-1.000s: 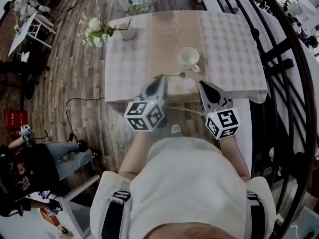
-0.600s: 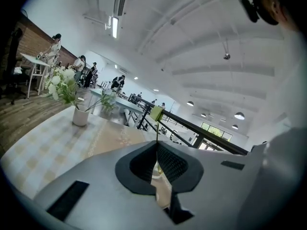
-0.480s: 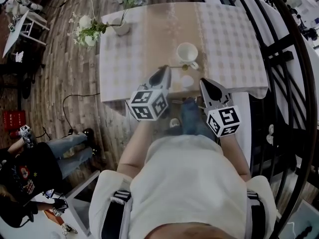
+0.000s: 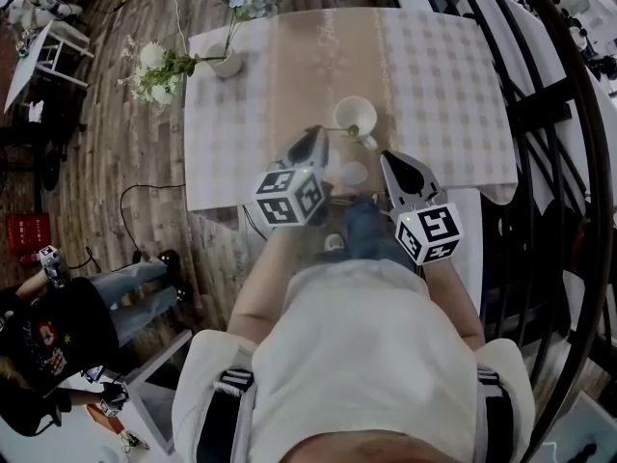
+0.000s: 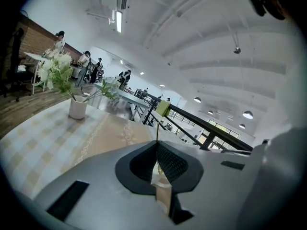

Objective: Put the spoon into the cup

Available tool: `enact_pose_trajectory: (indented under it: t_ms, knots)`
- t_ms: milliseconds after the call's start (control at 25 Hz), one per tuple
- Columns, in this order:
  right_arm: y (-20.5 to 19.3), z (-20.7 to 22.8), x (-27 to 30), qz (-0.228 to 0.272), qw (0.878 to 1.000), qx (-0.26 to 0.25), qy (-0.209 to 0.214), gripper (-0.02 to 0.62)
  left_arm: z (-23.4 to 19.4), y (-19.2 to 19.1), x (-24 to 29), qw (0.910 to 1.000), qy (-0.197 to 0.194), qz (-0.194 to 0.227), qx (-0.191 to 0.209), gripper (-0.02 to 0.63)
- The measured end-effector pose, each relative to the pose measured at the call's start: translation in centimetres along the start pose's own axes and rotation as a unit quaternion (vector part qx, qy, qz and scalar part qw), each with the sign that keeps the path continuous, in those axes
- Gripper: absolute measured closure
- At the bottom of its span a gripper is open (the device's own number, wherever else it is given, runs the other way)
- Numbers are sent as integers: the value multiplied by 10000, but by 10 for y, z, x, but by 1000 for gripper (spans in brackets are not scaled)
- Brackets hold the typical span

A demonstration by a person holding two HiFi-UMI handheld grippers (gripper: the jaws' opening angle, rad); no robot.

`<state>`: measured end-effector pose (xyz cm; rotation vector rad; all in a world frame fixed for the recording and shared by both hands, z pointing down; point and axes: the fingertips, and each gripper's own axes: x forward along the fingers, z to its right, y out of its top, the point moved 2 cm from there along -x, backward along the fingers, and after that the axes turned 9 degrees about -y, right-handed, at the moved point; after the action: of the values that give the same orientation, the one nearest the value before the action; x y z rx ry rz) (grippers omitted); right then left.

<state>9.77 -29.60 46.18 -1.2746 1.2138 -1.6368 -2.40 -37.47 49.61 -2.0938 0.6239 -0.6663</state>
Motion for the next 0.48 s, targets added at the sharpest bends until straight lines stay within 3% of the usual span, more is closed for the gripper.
enact_pose_trajectory:
  t_ms: [160, 480]
  knots:
    - [-13, 1, -5, -51, 10000, 31, -17, 595, -2, -20, 1, 9999, 35, -88, -75, 601]
    - [7, 36, 61, -290, 9995, 48, 78, 595, -39, 0, 66, 9989, 190, -326, -279, 601]
